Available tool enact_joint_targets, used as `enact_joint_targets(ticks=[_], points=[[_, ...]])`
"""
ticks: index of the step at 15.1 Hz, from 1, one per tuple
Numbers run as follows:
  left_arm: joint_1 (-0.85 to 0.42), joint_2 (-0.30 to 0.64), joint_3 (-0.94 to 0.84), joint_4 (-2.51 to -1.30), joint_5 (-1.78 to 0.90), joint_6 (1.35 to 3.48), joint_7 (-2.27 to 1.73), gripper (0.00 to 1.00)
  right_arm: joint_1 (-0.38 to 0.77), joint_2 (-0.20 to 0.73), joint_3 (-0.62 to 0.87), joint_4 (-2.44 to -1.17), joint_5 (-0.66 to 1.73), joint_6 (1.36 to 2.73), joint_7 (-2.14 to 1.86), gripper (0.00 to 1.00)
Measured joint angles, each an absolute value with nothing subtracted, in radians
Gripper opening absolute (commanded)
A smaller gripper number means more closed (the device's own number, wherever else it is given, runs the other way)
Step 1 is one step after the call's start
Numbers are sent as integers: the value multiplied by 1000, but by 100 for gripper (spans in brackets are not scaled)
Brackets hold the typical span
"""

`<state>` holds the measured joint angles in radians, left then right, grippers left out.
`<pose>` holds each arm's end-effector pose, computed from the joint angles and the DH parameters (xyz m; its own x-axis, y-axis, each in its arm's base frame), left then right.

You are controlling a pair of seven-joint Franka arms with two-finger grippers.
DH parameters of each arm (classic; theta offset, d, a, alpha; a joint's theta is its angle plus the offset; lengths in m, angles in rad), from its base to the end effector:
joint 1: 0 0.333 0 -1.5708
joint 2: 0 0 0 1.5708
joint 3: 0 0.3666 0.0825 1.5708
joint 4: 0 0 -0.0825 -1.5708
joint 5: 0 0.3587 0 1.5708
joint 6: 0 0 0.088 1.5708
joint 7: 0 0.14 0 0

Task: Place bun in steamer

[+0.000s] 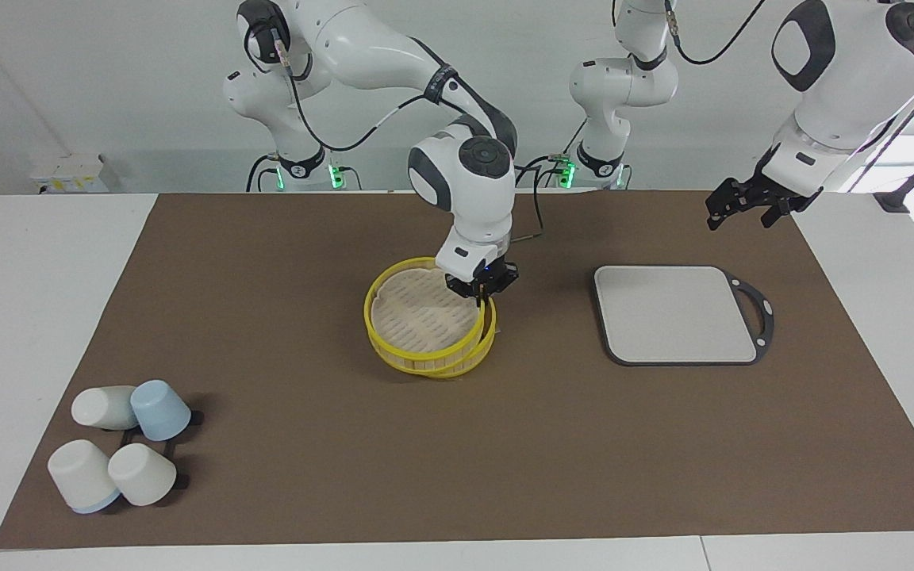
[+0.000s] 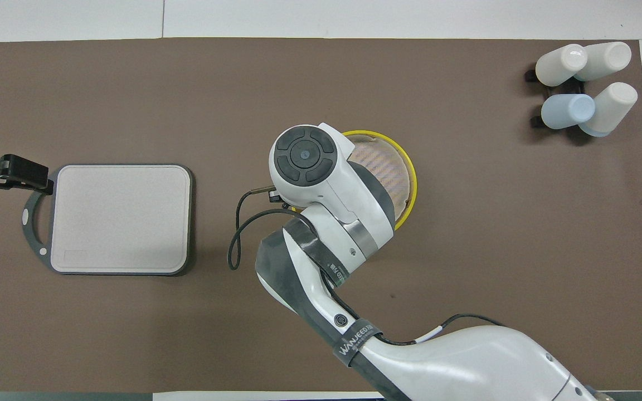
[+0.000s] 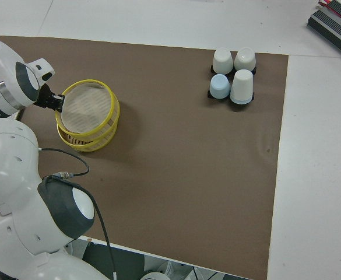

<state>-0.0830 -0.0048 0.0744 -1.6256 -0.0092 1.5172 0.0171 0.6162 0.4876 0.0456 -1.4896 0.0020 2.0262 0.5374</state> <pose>0.5161 -0.0057 0.6161 0.9943 -0.0262 -0.1032 -0.0251 -0.9996 0.0113 0.5566 0.4268 0.4170 0.9927 0.1167 0.0305 0.1180 -0.9920 -0.0452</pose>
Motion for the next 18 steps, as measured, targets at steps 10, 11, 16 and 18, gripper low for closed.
enact_joint_targets(ticks=[10, 11, 16, 18], points=[[-85, -56, 71, -1626, -9, 1468, 54, 100, 639, 477, 48, -1507, 61, 2065, 639, 0], [-85, -56, 71, -1627, -9, 1468, 55, 100, 639, 477, 48, -1508, 61, 2066, 639, 0], [-100, -56, 75, -1627, -9, 1468, 59, 100, 639, 477, 47, -1532, 63, 2103, 640, 40], [-100, -56, 76, -1627, -9, 1468, 59, 100, 639, 476, 47, -1533, 64, 2104, 640, 100]])
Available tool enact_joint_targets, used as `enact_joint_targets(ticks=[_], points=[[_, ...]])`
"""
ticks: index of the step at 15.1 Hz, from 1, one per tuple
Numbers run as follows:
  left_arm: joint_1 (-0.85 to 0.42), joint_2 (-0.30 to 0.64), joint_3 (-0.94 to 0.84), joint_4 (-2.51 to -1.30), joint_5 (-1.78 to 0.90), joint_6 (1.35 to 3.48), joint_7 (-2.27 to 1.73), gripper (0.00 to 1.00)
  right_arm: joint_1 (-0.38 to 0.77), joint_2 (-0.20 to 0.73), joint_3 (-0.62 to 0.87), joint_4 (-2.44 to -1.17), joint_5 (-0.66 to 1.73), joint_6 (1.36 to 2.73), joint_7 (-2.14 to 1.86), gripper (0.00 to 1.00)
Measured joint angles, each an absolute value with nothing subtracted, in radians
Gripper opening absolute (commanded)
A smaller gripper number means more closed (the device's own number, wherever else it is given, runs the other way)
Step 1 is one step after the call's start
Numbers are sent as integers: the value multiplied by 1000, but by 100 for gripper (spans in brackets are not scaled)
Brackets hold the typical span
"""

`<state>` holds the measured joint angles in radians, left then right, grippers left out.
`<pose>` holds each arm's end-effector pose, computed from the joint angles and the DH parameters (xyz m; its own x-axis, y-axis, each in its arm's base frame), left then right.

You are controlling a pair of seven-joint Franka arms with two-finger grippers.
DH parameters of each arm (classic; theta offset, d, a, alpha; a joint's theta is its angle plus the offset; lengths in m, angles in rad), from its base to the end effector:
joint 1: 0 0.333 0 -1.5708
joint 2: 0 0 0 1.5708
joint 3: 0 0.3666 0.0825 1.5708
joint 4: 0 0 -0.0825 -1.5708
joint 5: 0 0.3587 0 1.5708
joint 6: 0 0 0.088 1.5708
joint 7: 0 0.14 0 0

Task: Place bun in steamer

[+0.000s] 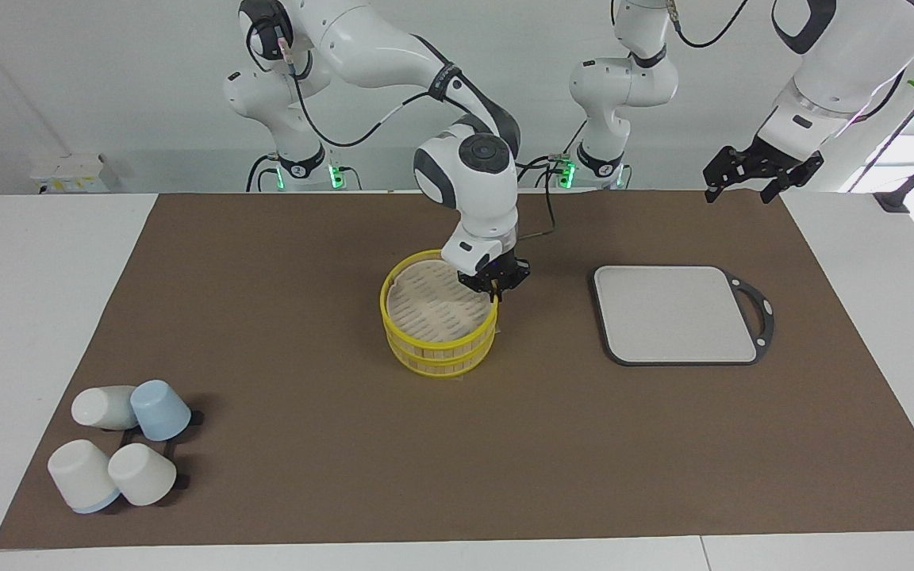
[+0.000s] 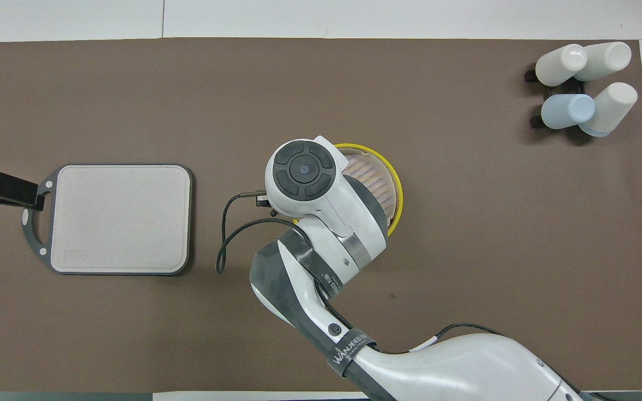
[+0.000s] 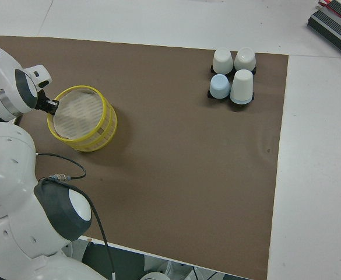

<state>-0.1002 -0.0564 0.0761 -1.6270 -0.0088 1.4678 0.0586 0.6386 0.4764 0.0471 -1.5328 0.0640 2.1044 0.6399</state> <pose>0.4935 -0.0120 0.6379 0.9913 -0.0839 -0.1018 -0.0824 -0.9964 0.0191 0.5438 0.4442 0.4129 0.9996 0.0079 0.0278 0.0112 -0.9927 -0.1198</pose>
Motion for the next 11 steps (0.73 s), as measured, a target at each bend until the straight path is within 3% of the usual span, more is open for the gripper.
enact_joint_targets(ticks=[3, 6, 11], points=[[-100, -56, 79, -1627, -9, 1472, 59, 100, 638, 473, 45, -1525, 61, 2096, 640, 100], [-100, -56, 81, -1626, -9, 1487, 59, 100, 613, 456, 29, -1456, 49, 1994, 633, 100], [-100, -56, 80, -1626, -9, 1495, 59, 100, 389, 322, 19, -1418, 46, 1699, 365, 100]])
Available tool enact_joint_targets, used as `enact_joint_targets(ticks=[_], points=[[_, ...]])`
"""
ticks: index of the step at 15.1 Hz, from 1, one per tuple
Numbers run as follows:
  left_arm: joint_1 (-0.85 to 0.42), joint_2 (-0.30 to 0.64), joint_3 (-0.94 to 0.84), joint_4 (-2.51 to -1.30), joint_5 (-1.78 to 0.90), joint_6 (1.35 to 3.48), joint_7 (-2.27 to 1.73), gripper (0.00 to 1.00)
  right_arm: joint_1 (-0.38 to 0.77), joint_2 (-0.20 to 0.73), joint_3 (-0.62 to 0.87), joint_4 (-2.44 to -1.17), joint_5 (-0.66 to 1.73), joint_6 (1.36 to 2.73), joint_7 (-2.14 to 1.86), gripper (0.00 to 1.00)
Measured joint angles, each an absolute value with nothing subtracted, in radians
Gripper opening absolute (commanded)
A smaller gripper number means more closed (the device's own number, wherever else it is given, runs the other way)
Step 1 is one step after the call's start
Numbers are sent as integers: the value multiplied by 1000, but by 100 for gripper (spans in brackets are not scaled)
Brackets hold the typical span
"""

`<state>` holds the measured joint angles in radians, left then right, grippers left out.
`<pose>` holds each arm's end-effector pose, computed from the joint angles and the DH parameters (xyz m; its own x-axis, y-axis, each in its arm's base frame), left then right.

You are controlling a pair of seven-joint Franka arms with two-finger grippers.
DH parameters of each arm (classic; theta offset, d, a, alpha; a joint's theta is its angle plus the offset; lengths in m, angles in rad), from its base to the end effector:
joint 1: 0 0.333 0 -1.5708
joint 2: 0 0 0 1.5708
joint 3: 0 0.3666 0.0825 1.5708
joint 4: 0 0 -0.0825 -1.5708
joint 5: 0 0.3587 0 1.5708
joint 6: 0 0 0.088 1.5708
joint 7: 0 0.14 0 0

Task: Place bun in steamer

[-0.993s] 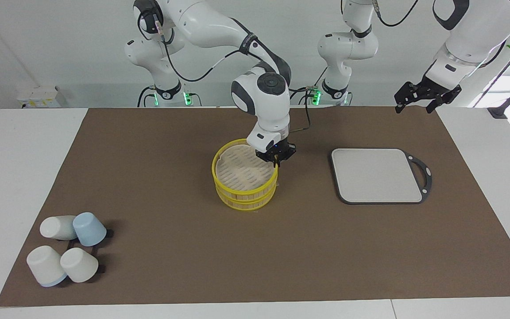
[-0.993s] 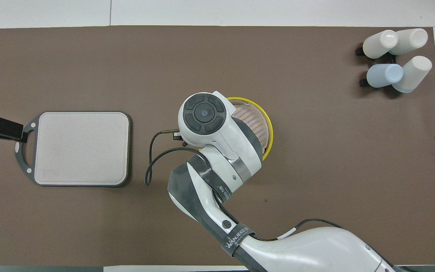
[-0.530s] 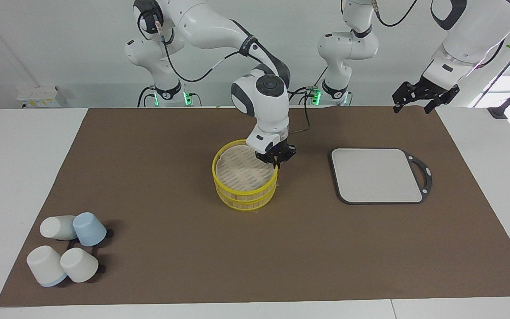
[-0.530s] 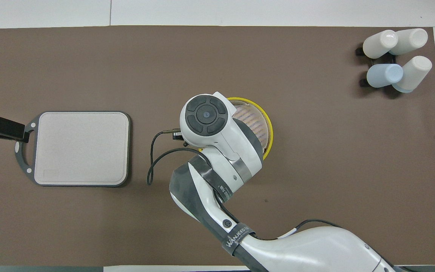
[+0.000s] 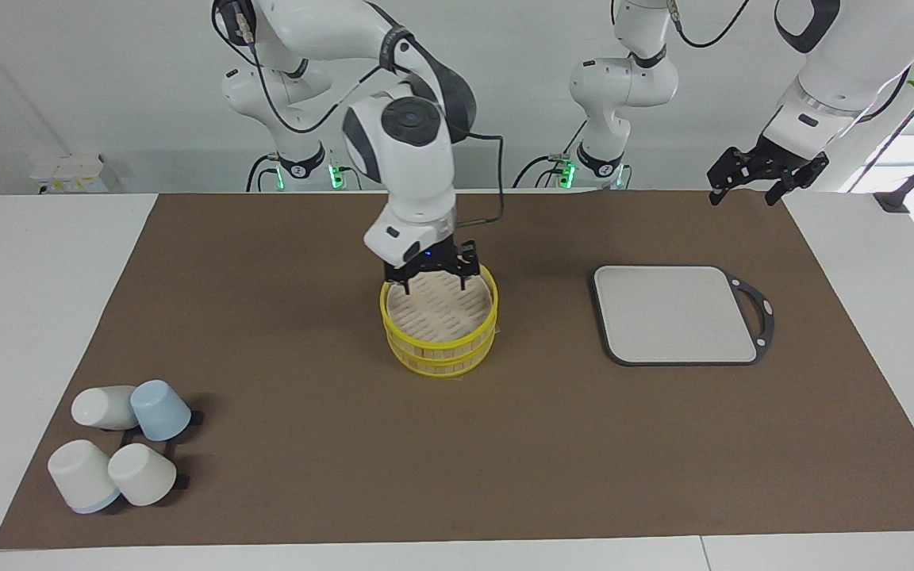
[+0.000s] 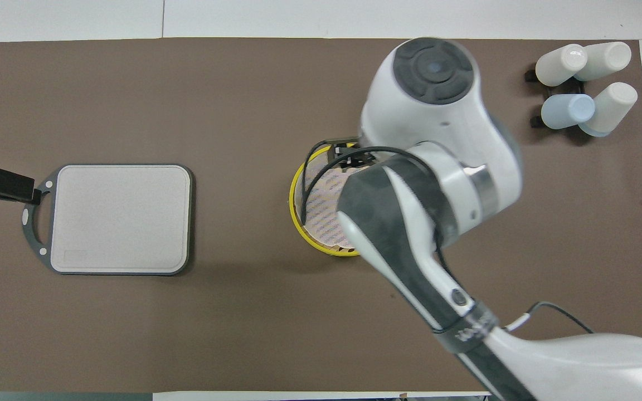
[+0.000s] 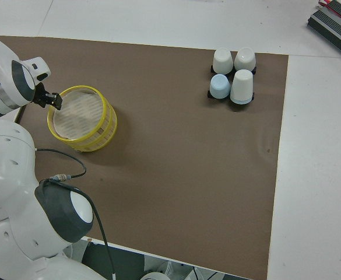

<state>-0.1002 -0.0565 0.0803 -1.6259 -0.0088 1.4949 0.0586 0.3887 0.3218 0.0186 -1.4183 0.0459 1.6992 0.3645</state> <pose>0.4975 -0.0099 0.6404 0.9941 -0.0795 -0.0737 -0.0784 -0.9968 0.0177 0.5896 0.2588 0.5323 0.9978 0.0360 -0.0565 0.0342 -0.9989 -0.0331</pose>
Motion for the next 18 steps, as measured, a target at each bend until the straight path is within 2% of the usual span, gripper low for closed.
enact_joint_targets(ticks=[3, 5, 8, 10, 14, 18], points=[[-101, -56, 75, -1626, -9, 1496, 59, 100, 211, 226, 18, -1433, 52, 1550, 137, 100], [-101, -56, 74, -1626, -9, 1496, 59, 100, 159, 158, 18, -1475, 54, 1511, 85, 100], [-101, -56, 74, -1626, -9, 1497, 59, 100, 166, 53, 25, -1575, 52, 1491, 66, 100], [-101, -56, 74, -1626, -9, 1497, 59, 100, 173, 14, 20, -1626, 48, 1519, 43, 100], [-101, -56, 74, -1626, -9, 1498, 59, 100, 216, 10, -74, -1651, 48, 1560, -13, 100], [-101, -56, 74, -1626, -9, 1499, 59, 100, 214, 10, -90, -1651, 45, 1562, -17, 100]])
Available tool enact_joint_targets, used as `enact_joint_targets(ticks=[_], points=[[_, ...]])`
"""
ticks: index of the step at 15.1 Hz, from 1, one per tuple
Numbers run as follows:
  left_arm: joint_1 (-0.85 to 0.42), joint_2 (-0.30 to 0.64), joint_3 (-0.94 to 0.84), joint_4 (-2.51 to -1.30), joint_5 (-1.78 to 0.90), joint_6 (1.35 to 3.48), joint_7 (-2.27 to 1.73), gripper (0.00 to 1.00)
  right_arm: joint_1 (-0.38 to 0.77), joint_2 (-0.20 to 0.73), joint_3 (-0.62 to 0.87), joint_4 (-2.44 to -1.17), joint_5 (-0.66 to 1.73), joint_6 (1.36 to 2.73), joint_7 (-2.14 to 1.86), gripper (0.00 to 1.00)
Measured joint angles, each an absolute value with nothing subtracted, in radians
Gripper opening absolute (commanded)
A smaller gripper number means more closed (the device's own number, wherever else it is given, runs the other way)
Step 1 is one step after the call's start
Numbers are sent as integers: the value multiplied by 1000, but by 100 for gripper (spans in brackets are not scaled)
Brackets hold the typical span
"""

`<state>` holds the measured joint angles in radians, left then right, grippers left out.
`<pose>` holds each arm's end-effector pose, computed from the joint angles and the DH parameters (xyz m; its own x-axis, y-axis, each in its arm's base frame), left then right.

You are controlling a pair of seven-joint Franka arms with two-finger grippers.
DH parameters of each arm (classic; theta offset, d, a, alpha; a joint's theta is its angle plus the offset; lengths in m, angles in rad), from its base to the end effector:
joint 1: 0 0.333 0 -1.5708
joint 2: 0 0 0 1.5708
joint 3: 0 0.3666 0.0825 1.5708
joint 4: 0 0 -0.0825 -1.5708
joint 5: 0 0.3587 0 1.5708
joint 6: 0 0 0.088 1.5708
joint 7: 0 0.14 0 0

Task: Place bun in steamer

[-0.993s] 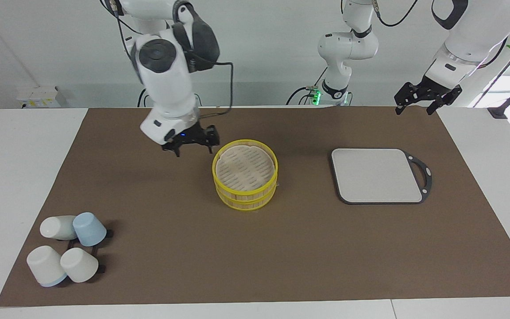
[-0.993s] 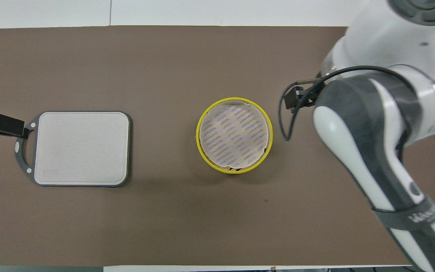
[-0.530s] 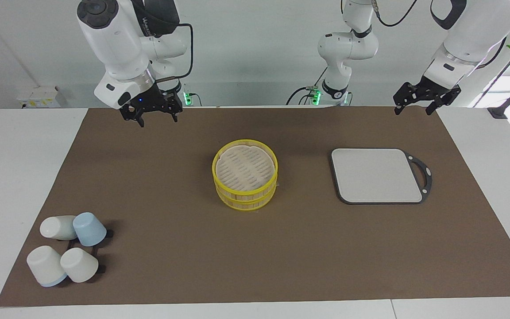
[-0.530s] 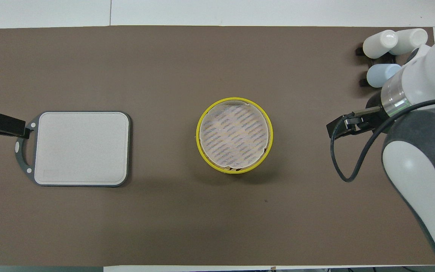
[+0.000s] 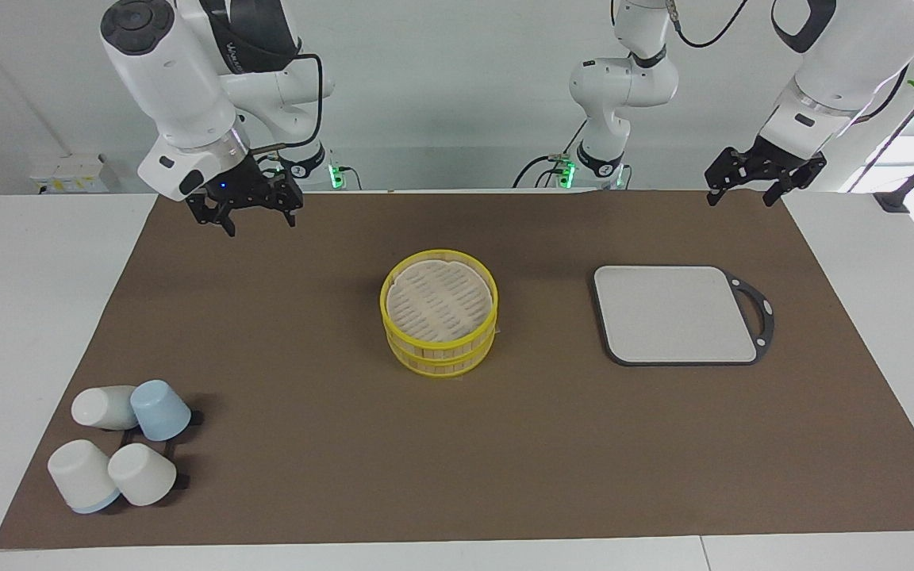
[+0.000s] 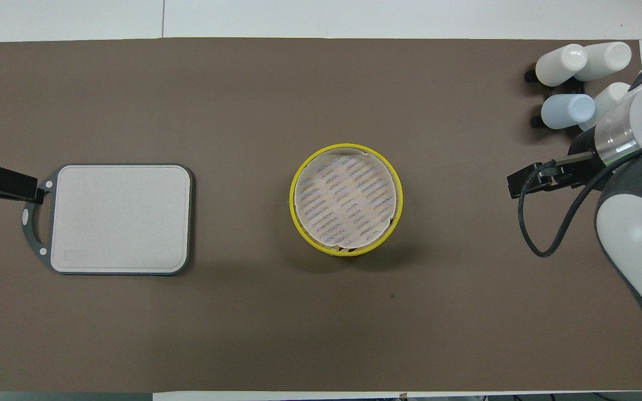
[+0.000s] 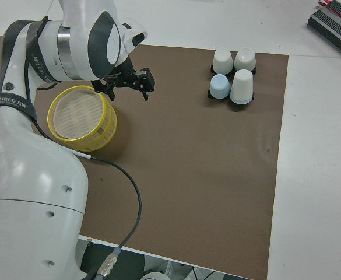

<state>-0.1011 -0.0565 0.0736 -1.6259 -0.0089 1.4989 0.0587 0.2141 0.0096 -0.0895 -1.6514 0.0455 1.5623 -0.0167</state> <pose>0.4980 -0.0138 0.6408 0.9938 -0.0871 -0.0697 -0.0861 -0.9961 0.0172 0.5196 0.0718 0.6008 0.9852 0.1405 -0.0977 0.1366 -0.9896 -0.0461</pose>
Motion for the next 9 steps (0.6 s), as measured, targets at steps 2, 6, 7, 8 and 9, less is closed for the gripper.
enact_joint_targets(ticks=[2, 6, 7, 8, 9], points=[[-101, -56, 74, -1626, -9, 1499, 59, 100, 205, 10, -90, -1651, 41, 1567, -17, 100], [-101, -56, 73, -1626, -9, 1499, 59, 100, 195, 10, -95, -1649, -37, 1569, -20, 100], [-101, -56, 73, -1626, -9, 1499, 59, 100, 182, 10, -96, -1648, -39, 1569, -24, 100], [-101, -56, 73, -1626, -9, 1499, 59, 100, 165, 10, -97, -1647, -40, 1569, -29, 100], [-101, -56, 72, -1626, -9, 1499, 59, 100, 148, 10, -98, -1647, -40, 1569, -36, 100]])
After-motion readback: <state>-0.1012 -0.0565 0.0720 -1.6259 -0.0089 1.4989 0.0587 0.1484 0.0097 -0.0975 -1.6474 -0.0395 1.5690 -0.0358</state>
